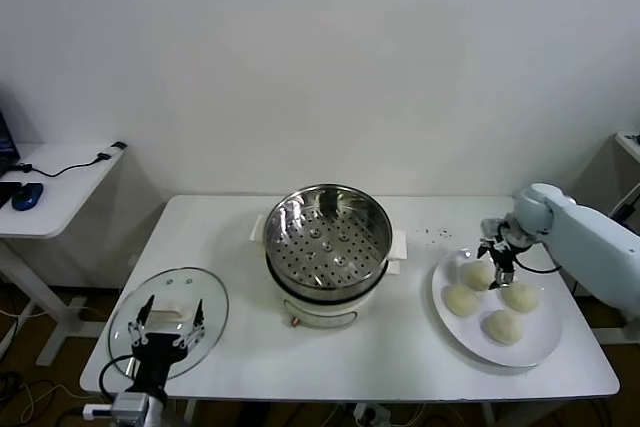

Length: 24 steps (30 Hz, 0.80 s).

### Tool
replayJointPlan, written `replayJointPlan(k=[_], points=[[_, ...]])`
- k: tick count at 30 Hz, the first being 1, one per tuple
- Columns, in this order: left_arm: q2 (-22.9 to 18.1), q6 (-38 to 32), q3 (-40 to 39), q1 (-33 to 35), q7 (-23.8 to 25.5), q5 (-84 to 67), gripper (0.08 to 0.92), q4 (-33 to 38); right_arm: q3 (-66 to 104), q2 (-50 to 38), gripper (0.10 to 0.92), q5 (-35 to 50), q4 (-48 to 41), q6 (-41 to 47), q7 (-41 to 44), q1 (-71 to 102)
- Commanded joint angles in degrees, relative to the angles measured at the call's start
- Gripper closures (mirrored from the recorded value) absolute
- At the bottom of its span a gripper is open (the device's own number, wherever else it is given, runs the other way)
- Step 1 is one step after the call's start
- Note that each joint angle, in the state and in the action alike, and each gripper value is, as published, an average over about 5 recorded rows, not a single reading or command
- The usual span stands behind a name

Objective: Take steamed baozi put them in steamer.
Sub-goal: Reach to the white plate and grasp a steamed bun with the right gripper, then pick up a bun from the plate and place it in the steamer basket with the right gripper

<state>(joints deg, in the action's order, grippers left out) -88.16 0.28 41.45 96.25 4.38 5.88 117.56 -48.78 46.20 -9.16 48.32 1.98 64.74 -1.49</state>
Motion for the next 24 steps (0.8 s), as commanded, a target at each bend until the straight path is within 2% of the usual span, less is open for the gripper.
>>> replayJointPlan(k=[1, 4, 11, 20, 24], points=[[0.0, 0.0, 0.1, 0.0, 0.0, 0.1, 0.177, -0.2, -1.6, 2.7, 0.205, -1.1, -3.2, -0.1, 0.7, -0.9], [0.0, 0.0, 0.1, -0.1, 0.0, 0.2, 0.177, -0.2, -1.1, 2.8, 0.236, -1.1, -3.6, -0.2, 0.7, -0.8], [-0.1, -0.1, -0.1, 0.0, -0.1, 0.6, 0.177, -0.3, -0.4, 2.8, 0.395, -1.1, -4.0, -0.5, 0.8, -0.8], [0.0, -0.1, -0.1, 0.2, -0.1, 0.9, 0.177, -0.3, -1.3, 1.4, 0.438, 1.1, -1.3, -2.0, 1.7, -3.1], [0.0, -0.1, -0.2, 0.5, 0.0, 0.9, 0.177, -0.3, -6.6, 0.4, 0.446, 3.9, 2.3, -7.0, 3.3, -11.4]])
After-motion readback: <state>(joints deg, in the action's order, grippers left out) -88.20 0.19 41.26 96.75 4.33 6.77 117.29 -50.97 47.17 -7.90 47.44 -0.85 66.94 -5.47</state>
